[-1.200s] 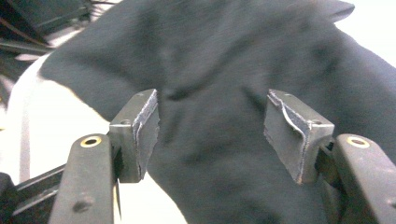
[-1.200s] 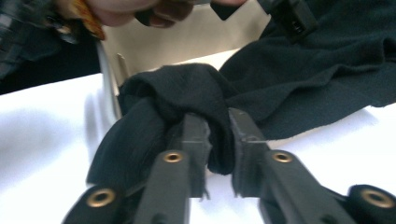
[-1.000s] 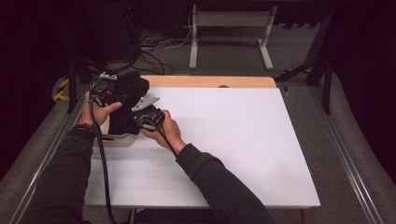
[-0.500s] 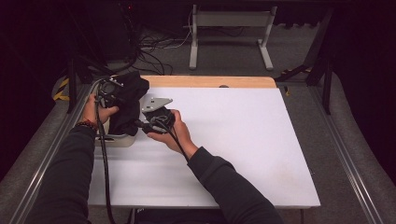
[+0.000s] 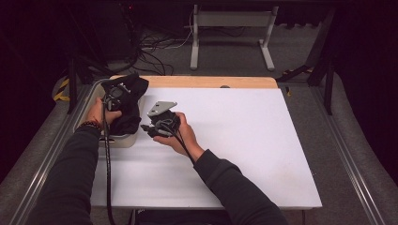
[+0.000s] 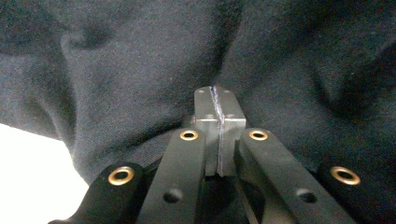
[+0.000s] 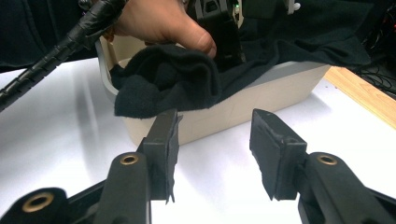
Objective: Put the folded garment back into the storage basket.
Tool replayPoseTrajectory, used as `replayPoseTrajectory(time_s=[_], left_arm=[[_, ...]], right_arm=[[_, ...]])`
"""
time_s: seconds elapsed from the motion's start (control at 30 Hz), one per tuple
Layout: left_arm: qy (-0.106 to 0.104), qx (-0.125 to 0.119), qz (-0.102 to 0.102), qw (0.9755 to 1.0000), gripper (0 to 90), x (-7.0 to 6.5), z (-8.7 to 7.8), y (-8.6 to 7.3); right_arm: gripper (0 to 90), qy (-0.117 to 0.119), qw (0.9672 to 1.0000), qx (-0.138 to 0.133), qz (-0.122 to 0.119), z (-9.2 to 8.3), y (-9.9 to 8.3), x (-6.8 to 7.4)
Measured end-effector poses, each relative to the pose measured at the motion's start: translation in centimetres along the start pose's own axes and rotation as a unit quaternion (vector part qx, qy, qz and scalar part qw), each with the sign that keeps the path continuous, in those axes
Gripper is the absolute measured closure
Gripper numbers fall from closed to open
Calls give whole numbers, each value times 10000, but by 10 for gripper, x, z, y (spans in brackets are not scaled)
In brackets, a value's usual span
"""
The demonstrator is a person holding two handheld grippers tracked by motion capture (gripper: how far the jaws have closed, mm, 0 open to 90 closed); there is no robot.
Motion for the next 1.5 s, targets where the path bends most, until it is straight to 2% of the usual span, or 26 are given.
replayPoseTrajectory(time_s=[0.07, 0.27, 0.3, 0.33, 0.43, 0.47, 0.6, 0.63, 0.7, 0.8, 0.87, 0.9, 0.97, 1.0, 1.03, 1.1, 1.13, 1.17, 1.2, 1.23, 1.37, 1.4, 1.43, 1.5], left_arm=[[-59, -25, -54, 10000, 900, 5, -1, -4], [289, 256, -103, 9992, 900, 18, -6, -15], [289, 256, -103, 9992, 900, 18, -6, -15], [462, 400, -49, 9981, 900, 20, -7, -16], [573, 426, -27, 9974, 899, 19, -7, -15], [546, 461, -17, 9974, 899, 19, -8, -14], [587, 140, -124, 9981, 899, 18, -14, -13], [587, 140, -124, 9981, 899, 18, -14, -13], [620, -180, -214, 9977, 898, 17, -23, -12], [661, -590, -208, 9958, 895, 14, -37, -9], [573, -889, -203, 9942, 890, 10, -46, -7], [573, -889, -203, 9942, 889, 10, -46, -7], [419, -1273, -241, 9907, 889, 2, -56, -4], [419, -1273, -241, 9907, 882, 2, -56, -4], [411, -1460, -222, 9882, 867, -4, -61, -2], [201, -1600, -187, 9867, 869, -10, -65, -1], [201, -1600, -187, 9867, 869, -10, -65, -1], [131, -1716, -232, 9848, 869, -15, -66, 0], [101, -1756, -186, 9842, 871, -18, -67, 0], [164, -1835, -170, 9827, 869, -22, -68, 2], [131, -2018, -145, 9792, 863, -29, -69, 7], [131, -2018, -145, 9792, 851, -29, -69, 7], [110, -2143, -115, 9766, 840, -32, -70, 10], [136, -2302, -76, 9730, 824, -36, -71, 15]], right_arm=[[519, -4, 10000, 11, -29, -1, -1, 0], [510, -49, 10000, 37, 30, -5, -5, -5], [510, -49, 10000, 37, 30, -5, -5, -5], [511, -75, 10000, 26, 54, -7, -5, -6], [508, -124, 9999, 56, 34, -8, -5, -9], [508, -140, 9999, 48, 37, -9, -5, -9], [502, -174, 9998, -2, 27, -15, -3, -10], [502, -174, 9998, -2, 27, -15, -3, -10], [491, -244, 9997, -64, 14, -22, -3, -12], [481, -291, 9995, -140, 39, -30, -3, -15], [466, -329, 9993, -165, 66, -35, -4, -18], [466, -329, 9993, -165, 66, -35, -4, -18], [463, -390, 9988, -239, 162, -44, -9, -23], [460, -408, 9987, -256, 174, -46, -10, -24], [458, -449, 9985, -263, 181, -49, -12, -25], [456, -581, 9979, -263, 147, -55, -15, -27], [456, -581, 9979, -263, 147, -55, -15, -27], [454, -624, 9975, -287, 145, -57, -17, -28], [453, -658, 9972, -325, 166, -61, -19, -30], [451, -692, 9969, -324, 187, -64, -21, -33], [446, -808, 9958, -339, 252, -70, -26, -38], [446, -808, 9958, -339, 252, -70, -26, -38], [438, -895, 9951, -352, 230, -75, -29, -40], [435, -965, 9944, -366, 225, -78, -31, -41]])
Point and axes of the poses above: each handheld gripper's, and its own axes: z roughly forward along the jaws, y roughly out of its top, x roughly to its left, the point moved 2 cm from there along z, roughly forward along the jaws, and after that the axes turned 2 degrees about -x, right-handed, at the moved point
